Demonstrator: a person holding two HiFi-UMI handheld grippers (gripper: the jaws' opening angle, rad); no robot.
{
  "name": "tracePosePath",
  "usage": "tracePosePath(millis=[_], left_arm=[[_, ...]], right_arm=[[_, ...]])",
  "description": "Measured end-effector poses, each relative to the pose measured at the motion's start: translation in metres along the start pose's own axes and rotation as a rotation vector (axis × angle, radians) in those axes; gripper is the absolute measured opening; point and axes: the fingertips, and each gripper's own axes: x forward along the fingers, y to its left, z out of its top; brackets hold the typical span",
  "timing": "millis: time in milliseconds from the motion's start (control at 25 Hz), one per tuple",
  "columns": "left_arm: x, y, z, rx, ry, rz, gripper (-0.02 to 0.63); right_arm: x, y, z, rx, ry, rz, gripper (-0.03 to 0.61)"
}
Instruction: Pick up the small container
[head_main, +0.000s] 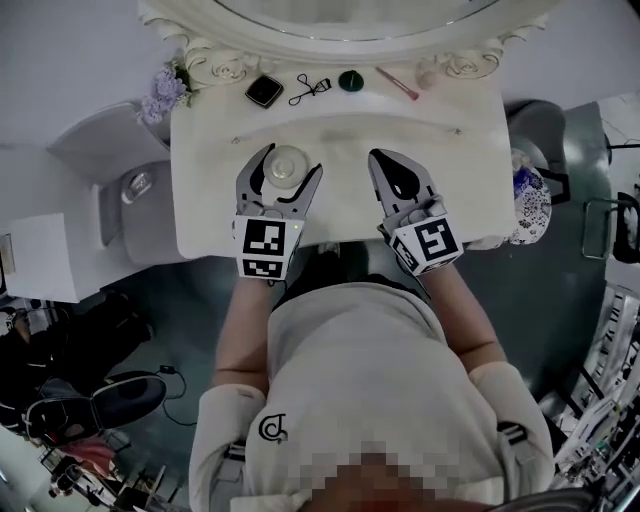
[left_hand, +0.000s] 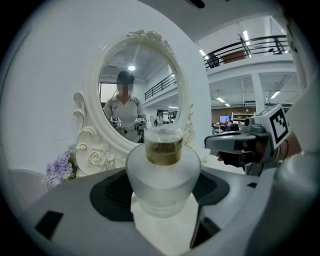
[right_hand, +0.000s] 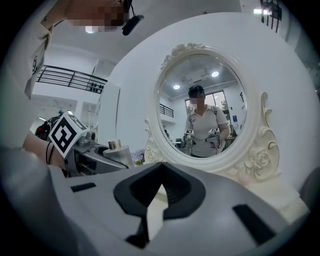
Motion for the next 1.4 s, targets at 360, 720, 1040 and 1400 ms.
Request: tracePosePath(millis=[360,720,1040,1400], left_arm=[[-0.044,0.014,0.059,0.046,-0.111,0.031,0.347],[-0.046,0.026,0.073,0.062,-0.146,0.026,0.347],[-0.043,0.031,0.074,0.052,-0.147,0.017,0.347],[-0.042,0.034,0.068,0.044,-0.138,0.019,0.347]], right_arm=[[-0.001,-0.001,0.045,-0.051,-0.071,-0.054,0.008],[0.009,-0.004,0.048,-0.111,-0.054,-0.098,0.006],[0.01,-0.016,0.052,-0.099,-0.056,-0.17,0.006],[0.013,-0.006,0.046,-0.137,-0.036,-0.132,0.005]])
